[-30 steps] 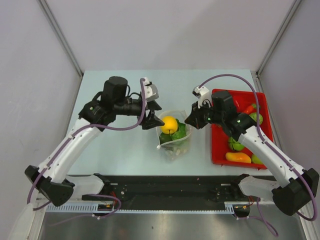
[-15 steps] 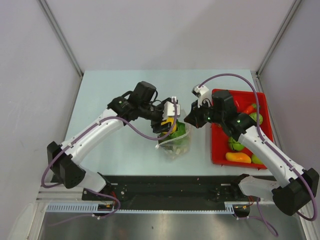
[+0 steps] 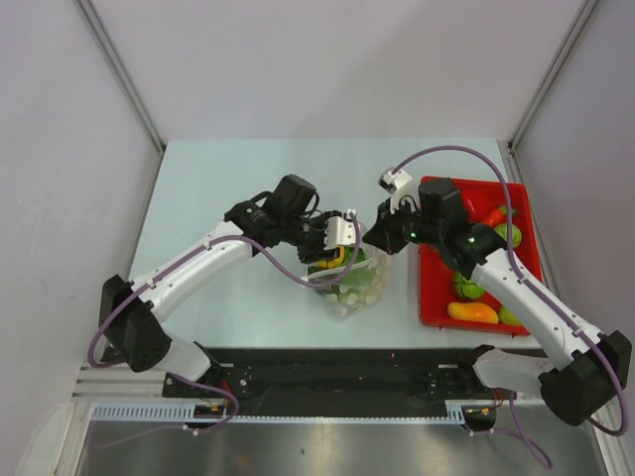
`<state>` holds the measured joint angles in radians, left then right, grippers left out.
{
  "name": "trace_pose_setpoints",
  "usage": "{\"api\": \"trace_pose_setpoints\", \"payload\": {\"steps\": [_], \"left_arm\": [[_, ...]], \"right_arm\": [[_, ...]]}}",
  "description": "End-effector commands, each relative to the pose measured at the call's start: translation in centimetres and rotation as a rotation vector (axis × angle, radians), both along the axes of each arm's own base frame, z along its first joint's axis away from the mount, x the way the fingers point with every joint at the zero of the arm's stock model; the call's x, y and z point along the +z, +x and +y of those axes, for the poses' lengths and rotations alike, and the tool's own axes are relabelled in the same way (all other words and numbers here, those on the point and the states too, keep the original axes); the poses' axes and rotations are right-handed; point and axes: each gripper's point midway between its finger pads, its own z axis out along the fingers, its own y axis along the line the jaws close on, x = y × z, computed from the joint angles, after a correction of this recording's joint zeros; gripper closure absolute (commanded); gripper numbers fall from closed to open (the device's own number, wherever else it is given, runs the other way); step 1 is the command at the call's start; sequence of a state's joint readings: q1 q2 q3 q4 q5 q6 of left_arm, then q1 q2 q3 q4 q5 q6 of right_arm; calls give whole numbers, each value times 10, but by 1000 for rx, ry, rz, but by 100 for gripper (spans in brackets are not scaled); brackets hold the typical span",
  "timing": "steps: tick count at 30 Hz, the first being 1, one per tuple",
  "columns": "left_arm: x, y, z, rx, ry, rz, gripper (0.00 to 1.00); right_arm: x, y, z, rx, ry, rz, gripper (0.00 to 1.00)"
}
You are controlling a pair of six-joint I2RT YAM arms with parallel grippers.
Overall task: Place the food in the zip-top bag and seal the zipper
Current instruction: Adjust the fake fruit in the zipper food storage bag.
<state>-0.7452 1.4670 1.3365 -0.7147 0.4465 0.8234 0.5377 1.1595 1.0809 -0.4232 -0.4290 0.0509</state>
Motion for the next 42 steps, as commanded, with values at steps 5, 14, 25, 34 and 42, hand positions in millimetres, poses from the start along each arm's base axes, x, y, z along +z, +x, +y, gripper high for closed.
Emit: {"api": "trace_pose_setpoints", "payload": {"steps": [5,14,25,34,42], "left_arm": [[17,4,-21,-1,-117,-20,78],[12,-4,-5,-22,-72,-26,40],[-9,11,-2,-140,62,-98,18],[-10,3,-6,-224,79,-68,54],[36,-11,1,-155,-60,-32,88]], "right_arm": [[14,7,8,34,31,-62,100],[15,11,5,35,39,-67,100],[18,2,10,114,40,-114,100],[18,5,13,128,50,-125,100],[17,11,12,105,59,-107,100]]}}
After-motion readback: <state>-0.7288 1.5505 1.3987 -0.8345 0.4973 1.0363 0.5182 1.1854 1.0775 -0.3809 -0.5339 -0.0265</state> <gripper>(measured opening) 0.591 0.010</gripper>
